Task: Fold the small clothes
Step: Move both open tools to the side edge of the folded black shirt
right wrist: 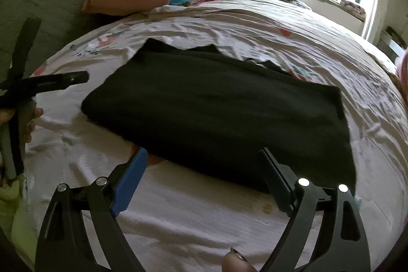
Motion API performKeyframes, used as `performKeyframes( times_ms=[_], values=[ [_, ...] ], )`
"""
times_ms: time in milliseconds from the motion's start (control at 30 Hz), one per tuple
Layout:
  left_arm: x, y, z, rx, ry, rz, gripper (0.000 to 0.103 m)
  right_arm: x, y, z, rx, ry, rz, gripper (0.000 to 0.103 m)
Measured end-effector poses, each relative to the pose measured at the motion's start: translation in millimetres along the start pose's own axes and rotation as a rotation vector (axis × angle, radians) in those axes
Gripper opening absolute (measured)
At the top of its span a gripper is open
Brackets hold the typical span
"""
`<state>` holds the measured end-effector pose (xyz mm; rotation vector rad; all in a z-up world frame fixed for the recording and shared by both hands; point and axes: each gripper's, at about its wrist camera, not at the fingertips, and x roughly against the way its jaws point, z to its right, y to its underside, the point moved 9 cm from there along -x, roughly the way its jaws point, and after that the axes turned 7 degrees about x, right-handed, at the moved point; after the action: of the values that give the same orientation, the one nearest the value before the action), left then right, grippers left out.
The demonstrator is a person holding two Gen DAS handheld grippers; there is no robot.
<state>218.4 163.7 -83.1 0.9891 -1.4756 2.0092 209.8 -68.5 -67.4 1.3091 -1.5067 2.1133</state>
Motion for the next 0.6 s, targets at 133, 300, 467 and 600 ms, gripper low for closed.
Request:
performKeyframes(
  times_ms=[133,300,467,600],
  values=[
    [-1.7,-2.7,-9.9,0.018,-0.018,0.002,0.093,-7.1,-9.7,-24.1,0.055,-0.021,0.006,0.087],
    [-5.6,-6.4,-20.5,0.042,-0.025,-0.002,0.093,-17.4,-19.6,-53.1,0.131,-0.037,0.009,0.092],
    [-10.6,-9.4,-25.8,0.051,-0.035,-0.008,0.093,-27.2,-27.7,-76.8,0.212,-0.042,0.016,0.092],
    [-15.0,-11.0,-27.6,0.051,-0.042,-0.012,0.093,-37.8,-33.8,-93.3,0.274,-0.046,0.015,0.092]
  ],
)
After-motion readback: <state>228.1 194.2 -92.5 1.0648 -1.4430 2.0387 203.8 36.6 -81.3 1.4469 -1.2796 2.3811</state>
